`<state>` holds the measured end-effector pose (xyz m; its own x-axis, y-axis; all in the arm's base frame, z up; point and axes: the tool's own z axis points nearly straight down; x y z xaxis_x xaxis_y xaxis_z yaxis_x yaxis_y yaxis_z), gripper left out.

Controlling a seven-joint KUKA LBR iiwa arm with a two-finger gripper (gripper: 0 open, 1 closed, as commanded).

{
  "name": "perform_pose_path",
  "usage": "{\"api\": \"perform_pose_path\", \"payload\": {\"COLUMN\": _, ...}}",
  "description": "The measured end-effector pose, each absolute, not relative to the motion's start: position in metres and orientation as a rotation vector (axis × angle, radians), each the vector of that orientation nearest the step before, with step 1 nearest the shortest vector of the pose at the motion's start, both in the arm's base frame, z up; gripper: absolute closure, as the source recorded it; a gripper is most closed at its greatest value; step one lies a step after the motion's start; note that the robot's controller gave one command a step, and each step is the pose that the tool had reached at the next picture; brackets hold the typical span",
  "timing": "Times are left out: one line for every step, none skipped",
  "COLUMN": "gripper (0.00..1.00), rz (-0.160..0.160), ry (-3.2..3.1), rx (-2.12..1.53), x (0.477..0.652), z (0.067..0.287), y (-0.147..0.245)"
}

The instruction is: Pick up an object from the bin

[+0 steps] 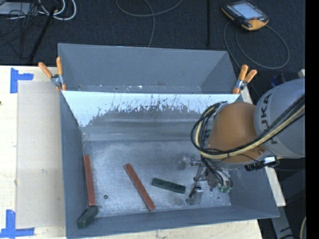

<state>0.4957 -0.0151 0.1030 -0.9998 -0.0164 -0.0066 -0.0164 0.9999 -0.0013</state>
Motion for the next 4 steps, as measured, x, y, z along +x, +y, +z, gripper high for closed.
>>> {"api": "perform_pose_path", "payload": {"gripper": 0.00, "rz": 0.001, "ry": 3.143, "rx": -0.181, "x": 0.493, "z": 0.075, "y": 0.005}}
{"api": "perform_pose_path", "payload": {"gripper": 1.00, "rz": 0.001, "ry": 3.138, "rx": -0.201, "x": 0.494, "z": 0.071, "y": 0.010}}
{"api": "perform_pose_path", "payload": {"gripper": 1.00, "rz": 0.001, "ry": 3.137, "rx": -0.202, "x": 0.494, "z": 0.071, "y": 0.010}}
{"api": "perform_pose_path", "payload": {"gripper": 1.00, "rz": 0.000, "ry": 3.127, "rx": -0.297, "x": 0.509, "z": 0.187, "y": 0.039}}
